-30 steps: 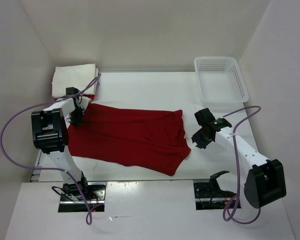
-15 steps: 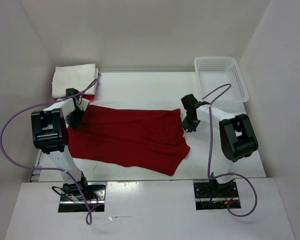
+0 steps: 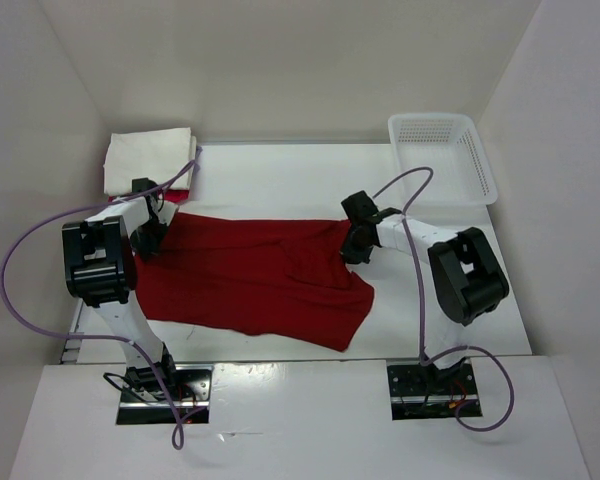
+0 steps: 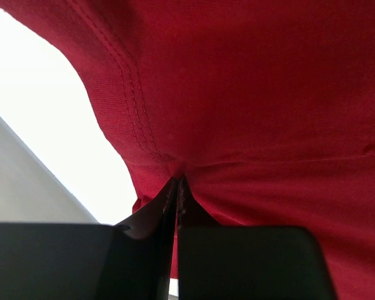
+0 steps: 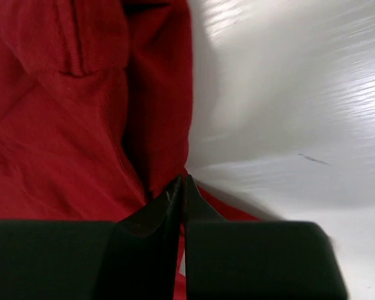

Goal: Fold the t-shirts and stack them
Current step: Fold the flattened tshirt in 1/3 of the way

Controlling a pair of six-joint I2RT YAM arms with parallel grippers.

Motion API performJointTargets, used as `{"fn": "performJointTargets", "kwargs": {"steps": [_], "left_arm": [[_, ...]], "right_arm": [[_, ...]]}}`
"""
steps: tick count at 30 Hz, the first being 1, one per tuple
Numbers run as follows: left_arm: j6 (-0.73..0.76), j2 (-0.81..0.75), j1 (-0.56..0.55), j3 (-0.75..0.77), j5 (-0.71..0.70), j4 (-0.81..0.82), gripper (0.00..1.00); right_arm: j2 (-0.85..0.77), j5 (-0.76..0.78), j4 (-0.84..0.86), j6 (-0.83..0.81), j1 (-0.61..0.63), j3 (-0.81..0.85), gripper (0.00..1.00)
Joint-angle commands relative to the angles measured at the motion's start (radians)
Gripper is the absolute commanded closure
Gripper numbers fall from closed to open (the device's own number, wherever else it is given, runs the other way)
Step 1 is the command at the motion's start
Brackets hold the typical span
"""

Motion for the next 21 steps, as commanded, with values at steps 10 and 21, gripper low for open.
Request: {"fn": "performJointTargets", "kwargs": {"steps": [10, 21], "left_arm": [[0.004, 0.046, 0.014, -0.016, -0.001, -0.066, 0.96], [0.004, 0.055, 0.014, 0.002, -0.01, -0.075, 0.95]], "right_arm": [[0.187, 0.133, -0.057, 0.008, 0.184, 0.235, 0.77], [0.208, 0.299, -0.094, 0.008, 0.147, 0.257, 0.4]]}}
